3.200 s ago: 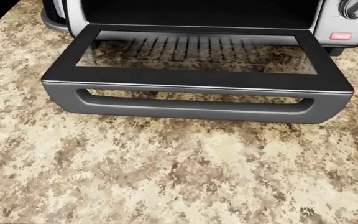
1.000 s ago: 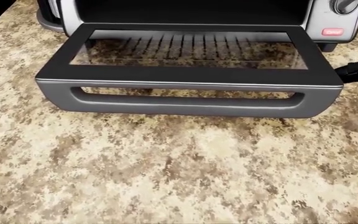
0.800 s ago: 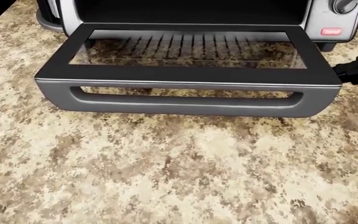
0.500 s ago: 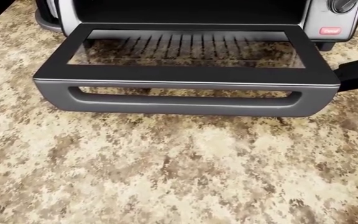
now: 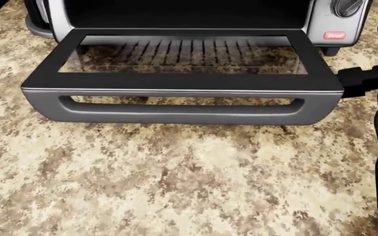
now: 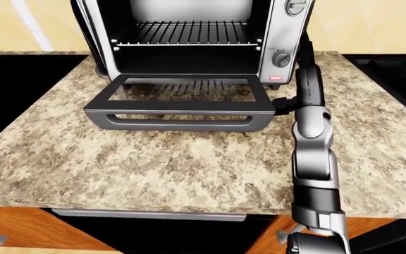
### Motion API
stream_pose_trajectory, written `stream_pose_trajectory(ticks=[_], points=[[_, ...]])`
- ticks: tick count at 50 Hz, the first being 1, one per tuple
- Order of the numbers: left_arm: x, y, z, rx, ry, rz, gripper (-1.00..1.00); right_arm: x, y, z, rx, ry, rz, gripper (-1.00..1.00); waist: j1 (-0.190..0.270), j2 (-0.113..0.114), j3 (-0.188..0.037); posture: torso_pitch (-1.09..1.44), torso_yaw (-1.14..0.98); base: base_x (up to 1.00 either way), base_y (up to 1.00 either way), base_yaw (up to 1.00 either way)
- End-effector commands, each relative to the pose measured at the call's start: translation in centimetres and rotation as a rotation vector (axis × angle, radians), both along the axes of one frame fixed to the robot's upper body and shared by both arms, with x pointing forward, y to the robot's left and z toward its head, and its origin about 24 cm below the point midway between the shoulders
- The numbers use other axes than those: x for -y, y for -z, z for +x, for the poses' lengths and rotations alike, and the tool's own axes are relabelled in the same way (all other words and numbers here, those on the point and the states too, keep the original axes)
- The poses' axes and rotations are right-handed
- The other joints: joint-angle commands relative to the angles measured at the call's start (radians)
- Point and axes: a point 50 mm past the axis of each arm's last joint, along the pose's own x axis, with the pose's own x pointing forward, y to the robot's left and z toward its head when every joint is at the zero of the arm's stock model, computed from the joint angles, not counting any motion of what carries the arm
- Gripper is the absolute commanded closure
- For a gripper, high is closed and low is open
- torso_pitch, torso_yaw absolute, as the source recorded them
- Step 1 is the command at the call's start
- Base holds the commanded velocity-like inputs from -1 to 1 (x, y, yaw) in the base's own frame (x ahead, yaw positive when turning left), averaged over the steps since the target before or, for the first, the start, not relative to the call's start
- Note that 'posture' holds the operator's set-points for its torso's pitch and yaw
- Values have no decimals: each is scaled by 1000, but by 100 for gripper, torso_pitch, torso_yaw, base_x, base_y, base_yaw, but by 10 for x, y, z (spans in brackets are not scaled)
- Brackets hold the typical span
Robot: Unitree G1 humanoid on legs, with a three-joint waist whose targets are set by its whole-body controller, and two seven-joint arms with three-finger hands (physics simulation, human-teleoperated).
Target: Close the toaster oven door.
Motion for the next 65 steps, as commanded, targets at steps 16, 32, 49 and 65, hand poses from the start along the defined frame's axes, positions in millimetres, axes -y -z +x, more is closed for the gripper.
stream_pose_trajectory(ticks=[16,32,49,65], points=[[1,-19,-8,82,-8,40,-100,-33,-49,-12,195,-148,148,-100,1,6,-16,0,0,0,0,0],[1,-20,-9,84,-11,39,-100,-49,-70,-18,255,-171,267,-100,-4,13,-8,0,0,0,0,0],[0,-19,-9,82,-13,38,-100,-66,-101,-22,330,-195,285,-100,-4,37,-2,0,0,0,0,0],[1,-15,-9,76,-12,31,-100,-76,-118,-6,366,-179,278,-100,-23,48,8,0,0,0,0,0]])
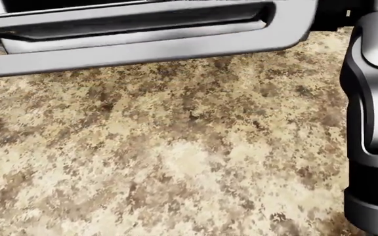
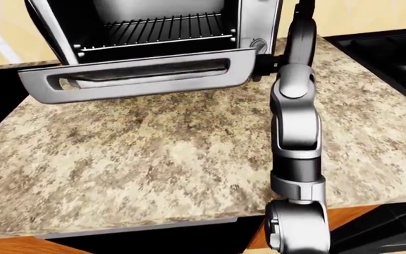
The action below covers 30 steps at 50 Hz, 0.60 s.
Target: Close the toaster oven door.
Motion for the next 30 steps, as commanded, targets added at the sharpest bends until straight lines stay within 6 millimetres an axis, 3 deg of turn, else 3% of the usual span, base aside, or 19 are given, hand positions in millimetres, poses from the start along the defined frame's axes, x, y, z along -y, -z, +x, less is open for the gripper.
stream_pose_trajectory(ticks=[1,16,30], points=[[1,-18,-8,80,-13,40,-100,-27,-52,-18,269,-126,-36,-100,13,-11,-43,0,0,0,0,0],[1,-17,-8,78,-13,37,-100,-32,-64,14,286,-75,27,-100,11,-9,-39,0,0,0,0,0],[0,-17,-8,76,-16,34,-100,-37,-76,28,299,-64,26,-100,13,-10,-40,0,0,0,0,0]])
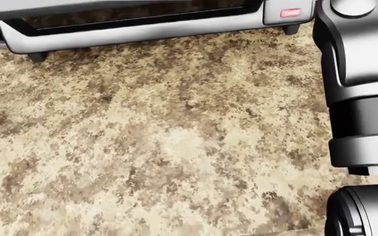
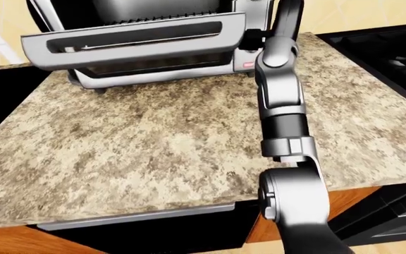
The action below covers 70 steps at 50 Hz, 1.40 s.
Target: Close the toaster oven door.
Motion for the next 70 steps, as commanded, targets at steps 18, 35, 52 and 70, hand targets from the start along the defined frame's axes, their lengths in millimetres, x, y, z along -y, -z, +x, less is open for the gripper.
stream_pose_trajectory(ticks=[18,35,52,70], points=[[15,2,0,41,36,20,-100,-24,-67,-9,268,-82,-17,-100,11,-6,-47,0,0,0,0,0],[47,32,4,-23,129,-22,-100,-25,-79,-5,283,-77,-12,-100,13,-17,-53,0,0,0,0,0],[73,33,4,-45,228,-51,-100,-26,-87,-4,300,-62,-14,-100,23,-31,-48,0,0,0,0,0],[100,33,6,-78,308,-45,-100,-25,-87,-2,261,-8,-20,-100,28,-37,-45,0,0,0,0,0]])
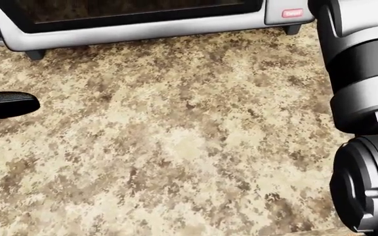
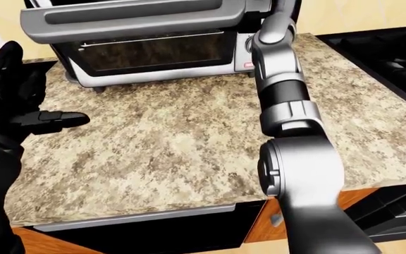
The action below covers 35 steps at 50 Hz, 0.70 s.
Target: Close the toaster oven door.
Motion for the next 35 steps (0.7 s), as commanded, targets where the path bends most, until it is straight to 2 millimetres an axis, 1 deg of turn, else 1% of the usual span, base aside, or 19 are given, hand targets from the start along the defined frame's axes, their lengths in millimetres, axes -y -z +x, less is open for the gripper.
stream_pose_trajectory(ticks=[1,3,6,10,16,23,35], points=[[2,-15,-4,77,-3,20,-100,-22,-64,-22,275,-68,-36,-100,14,-16,-49,0,0,0,0,0],[5,-13,-2,70,11,22,-100,-22,-64,-21,273,-66,-37,-100,14,-17,-48,0,0,0,0,0],[15,-12,1,59,53,33,-100,-21,-64,-22,272,-63,-34,-100,16,-17,-48,0,0,0,0,0],[21,-6,3,45,73,27,-100,-21,-63,-22,272,-63,-33,-100,17,-20,-49,0,0,0,0,0],[30,-3,9,39,98,26,-100,-21,-62,-21,270,-65,-32,-100,17,-24,-50,0,0,0,0,0],[42,-7,12,37,137,9,-100,-21,-64,-22,273,-63,-29,-100,17,-28,-50,0,0,0,0,0],[67,6,18,-1,203,-14,-100,-21,-65,-22,274,-62,-24,-100,17,-35,-50,0,0,0,0,0]])
